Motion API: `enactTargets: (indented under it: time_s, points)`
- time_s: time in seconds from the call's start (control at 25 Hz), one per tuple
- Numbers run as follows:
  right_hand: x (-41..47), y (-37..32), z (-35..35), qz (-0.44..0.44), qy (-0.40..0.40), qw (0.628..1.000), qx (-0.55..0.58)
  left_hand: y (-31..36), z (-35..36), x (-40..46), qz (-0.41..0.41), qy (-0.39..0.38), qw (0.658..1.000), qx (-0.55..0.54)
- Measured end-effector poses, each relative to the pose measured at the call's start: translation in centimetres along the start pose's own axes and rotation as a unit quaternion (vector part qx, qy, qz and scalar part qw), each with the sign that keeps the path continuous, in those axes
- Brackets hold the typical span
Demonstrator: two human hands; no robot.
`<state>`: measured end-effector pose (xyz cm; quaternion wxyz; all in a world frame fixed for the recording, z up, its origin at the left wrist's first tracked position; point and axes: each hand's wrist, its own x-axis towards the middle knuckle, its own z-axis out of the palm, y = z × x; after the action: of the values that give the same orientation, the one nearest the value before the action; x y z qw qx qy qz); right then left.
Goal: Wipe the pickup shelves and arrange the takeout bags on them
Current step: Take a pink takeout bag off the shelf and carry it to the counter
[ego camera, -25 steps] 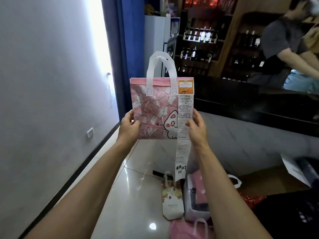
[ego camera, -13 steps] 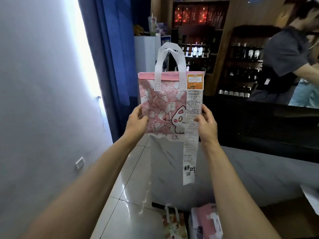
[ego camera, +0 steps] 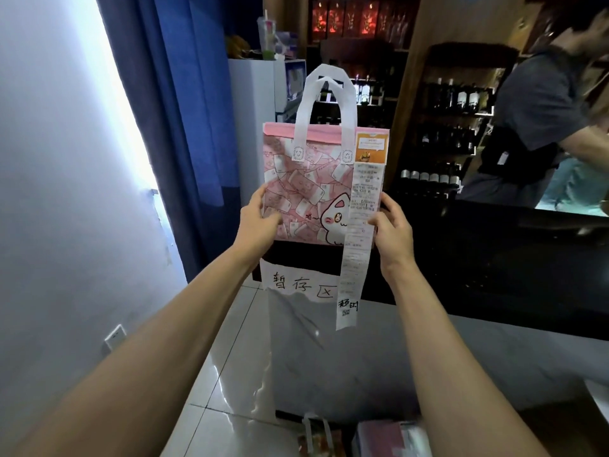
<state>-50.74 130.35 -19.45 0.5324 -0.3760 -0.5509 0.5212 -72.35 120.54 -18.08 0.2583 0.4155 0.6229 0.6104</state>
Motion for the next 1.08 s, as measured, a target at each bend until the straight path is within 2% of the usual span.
enactTargets:
  time_s: [0.24,0.52,1.08]
  points:
    - [5.0,1.3,2.3,0.010,0.036,0.999,-0.005,-1.8,0.1,6.1,-0.043,-0.027,0.999,0.016]
    - [8.5,3.3,3.1,0.023,0.075,0.997,-0.017,-4.2,1.5,11.2,-0.048,-0.060,0.997,0.025]
    - [10.0,6.0,2.7,0.008,0.095,0.991,-0.092,-5.8,1.5,12.7,-0.068,-0.040,0.996,0.035]
